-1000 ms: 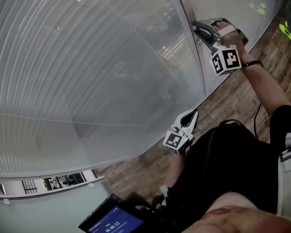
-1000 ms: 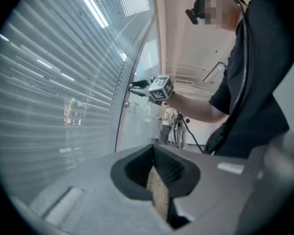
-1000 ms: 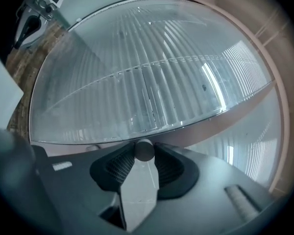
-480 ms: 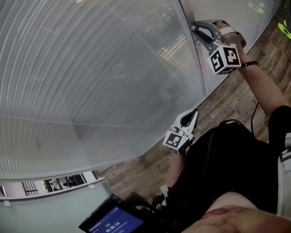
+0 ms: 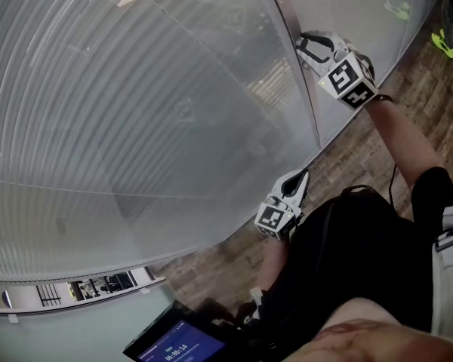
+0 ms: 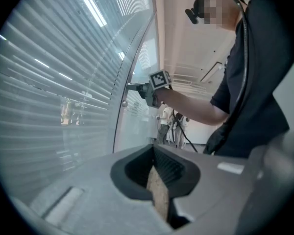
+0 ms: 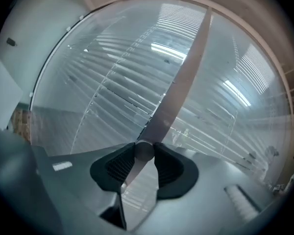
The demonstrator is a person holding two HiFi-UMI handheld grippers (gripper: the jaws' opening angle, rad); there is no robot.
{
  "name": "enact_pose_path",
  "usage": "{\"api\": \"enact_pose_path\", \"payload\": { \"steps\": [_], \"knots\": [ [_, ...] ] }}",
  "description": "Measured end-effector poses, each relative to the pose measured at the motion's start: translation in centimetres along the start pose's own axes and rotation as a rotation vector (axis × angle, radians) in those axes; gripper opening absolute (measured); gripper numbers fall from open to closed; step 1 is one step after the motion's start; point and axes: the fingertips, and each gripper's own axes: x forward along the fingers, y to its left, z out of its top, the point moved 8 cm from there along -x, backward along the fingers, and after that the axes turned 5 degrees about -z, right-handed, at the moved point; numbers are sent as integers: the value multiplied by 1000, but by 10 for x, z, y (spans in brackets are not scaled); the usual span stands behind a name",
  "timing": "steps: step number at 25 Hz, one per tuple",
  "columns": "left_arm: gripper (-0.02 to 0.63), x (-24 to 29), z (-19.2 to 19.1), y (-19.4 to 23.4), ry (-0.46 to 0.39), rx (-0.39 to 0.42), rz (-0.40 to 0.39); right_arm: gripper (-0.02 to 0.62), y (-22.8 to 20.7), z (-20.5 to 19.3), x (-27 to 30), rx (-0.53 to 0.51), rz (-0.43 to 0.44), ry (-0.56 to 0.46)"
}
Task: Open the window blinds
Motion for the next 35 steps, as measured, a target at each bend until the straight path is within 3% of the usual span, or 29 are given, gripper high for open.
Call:
{"api": "enact_pose_path", "payload": {
  "steps": [12,15,29,31,35],
  "knots": [
    [-2,3,0,-2,-3,-1,-15,129,-10,-10,0,497,81,-30],
    [-2,3,-1,-1,5,-2,-15,127,-12,-10,-1,574,73,-18],
    [-2,3,1,0,9,-8,-10,129,-12,-8,-3,551,68,-52],
    [-2,2,1,0,7,-10,-6,135,-11,-7,-6,484,47,-63],
    [-2,0,-2,-1,5,-15,0,176,-4,-2,-15,191,-7,-50]
  ]
}}
